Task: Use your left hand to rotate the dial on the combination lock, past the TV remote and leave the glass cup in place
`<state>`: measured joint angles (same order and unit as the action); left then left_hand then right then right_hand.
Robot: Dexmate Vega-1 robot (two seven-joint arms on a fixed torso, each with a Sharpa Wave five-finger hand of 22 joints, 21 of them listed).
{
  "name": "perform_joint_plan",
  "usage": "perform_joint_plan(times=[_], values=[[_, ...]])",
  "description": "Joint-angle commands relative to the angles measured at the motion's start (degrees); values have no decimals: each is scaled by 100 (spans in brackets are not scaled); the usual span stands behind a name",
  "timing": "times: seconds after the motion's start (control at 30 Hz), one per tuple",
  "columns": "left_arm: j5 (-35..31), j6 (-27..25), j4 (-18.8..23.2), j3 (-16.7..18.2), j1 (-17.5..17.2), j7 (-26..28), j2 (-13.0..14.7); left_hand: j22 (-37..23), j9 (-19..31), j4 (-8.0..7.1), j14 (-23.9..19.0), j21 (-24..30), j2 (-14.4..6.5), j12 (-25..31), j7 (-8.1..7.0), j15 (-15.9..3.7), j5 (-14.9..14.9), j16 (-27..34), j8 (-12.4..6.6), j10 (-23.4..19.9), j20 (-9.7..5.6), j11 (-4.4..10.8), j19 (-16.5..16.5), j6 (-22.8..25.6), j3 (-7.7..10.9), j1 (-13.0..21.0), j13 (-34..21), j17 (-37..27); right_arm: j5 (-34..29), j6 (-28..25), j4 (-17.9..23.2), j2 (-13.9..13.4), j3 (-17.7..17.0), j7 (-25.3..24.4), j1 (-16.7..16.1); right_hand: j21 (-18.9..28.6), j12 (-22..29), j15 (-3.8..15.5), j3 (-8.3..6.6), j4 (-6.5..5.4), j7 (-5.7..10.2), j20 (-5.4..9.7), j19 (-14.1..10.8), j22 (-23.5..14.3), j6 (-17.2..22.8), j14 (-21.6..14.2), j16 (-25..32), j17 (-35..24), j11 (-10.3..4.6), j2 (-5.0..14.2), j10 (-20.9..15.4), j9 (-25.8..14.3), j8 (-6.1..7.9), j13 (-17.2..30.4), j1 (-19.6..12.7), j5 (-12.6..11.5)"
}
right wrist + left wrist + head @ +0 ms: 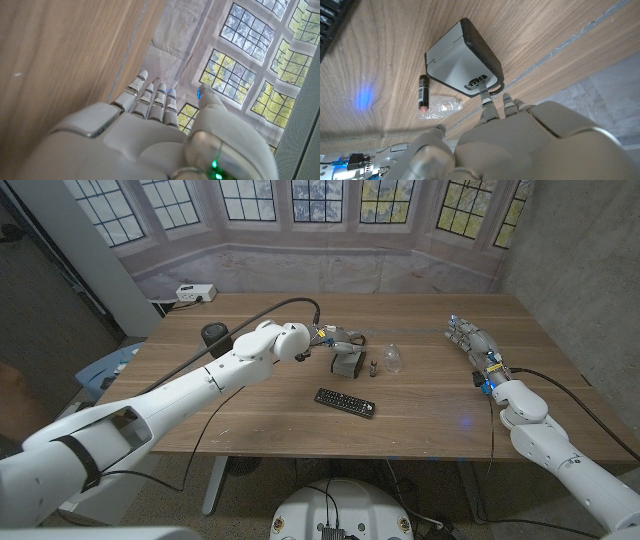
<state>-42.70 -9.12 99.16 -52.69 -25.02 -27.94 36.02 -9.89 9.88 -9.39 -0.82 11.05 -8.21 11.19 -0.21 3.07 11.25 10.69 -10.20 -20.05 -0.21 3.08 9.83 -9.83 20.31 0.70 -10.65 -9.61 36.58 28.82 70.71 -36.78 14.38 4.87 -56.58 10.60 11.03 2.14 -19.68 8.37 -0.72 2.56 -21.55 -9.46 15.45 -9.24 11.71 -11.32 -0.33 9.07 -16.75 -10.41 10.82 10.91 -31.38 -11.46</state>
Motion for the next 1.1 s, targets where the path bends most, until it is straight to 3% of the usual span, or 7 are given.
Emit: perform_joint_plan(times=[0.03,1.1], values=[[21,-21,-14,-32,8,3,-37,3,15,3,-35,-4,4,11,-31,26,32,-14,-41,-19,31,24,32,-79,32,42,4,-17,14,43,-40,6,-6,32,-4,29,16,108,6,-6,1,60,-54,-18,44,-3,46,-21,5,10,-42,-9,14,14,-87,-21],[111,25,-91,-87,-15,52,-53,3,15,7,-46,-4,10,12,-34,29,32,-15,-41,-25,35,18,13,-70,50,46,4,-17,6,143,27,0,-57,-44,-168,28,15,108,6,-8,5,60,-53,-18,48,-11,49,-22,24,13,-42,-10,15,14,-94,-21]])
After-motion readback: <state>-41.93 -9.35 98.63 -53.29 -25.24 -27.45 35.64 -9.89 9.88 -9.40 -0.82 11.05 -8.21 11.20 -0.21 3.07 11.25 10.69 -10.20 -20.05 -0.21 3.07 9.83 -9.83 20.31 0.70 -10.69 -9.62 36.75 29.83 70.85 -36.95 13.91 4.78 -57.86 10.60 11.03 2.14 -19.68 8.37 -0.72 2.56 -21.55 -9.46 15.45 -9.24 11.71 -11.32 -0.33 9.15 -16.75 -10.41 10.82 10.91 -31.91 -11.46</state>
